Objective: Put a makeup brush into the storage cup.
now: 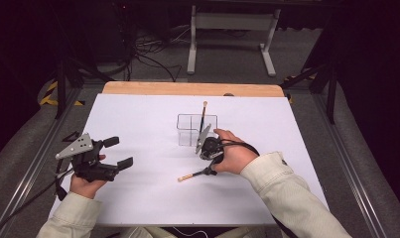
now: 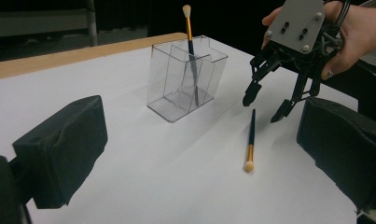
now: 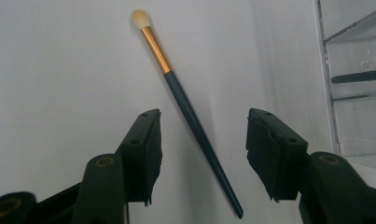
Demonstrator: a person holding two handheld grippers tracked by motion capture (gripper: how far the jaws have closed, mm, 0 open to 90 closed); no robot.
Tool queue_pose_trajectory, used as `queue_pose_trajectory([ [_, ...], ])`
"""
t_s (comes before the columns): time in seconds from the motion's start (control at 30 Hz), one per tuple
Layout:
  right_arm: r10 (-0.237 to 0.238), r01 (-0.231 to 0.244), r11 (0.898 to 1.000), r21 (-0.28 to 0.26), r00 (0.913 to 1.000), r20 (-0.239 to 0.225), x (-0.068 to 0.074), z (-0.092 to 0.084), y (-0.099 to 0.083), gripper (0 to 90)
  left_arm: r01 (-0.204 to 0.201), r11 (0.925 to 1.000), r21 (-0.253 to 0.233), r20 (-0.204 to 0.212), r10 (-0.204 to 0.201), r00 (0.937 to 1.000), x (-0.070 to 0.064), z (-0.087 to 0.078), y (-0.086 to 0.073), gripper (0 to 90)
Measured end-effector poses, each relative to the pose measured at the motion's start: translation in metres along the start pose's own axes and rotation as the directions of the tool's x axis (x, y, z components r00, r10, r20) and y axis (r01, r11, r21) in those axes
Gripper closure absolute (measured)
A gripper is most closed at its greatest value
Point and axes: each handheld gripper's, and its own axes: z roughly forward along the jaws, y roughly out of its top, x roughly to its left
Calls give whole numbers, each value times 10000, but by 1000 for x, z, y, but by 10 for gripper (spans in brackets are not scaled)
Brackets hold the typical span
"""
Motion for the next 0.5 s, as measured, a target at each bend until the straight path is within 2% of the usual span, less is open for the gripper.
queue_pose_trajectory([
  [0.2, -203, 214, 9991, 363, 9993, -303, 0, 7, 3, 502, -116, 9999, 85, -52, 116, 9999, -1, 0, -1, 25],
  [0.5, -559, 601, 9942, 893, 9972, -489, -1, 15, 7, 546, -39, 9999, 129, -113, 41, 9999, -2, -2, -2, 25],
])
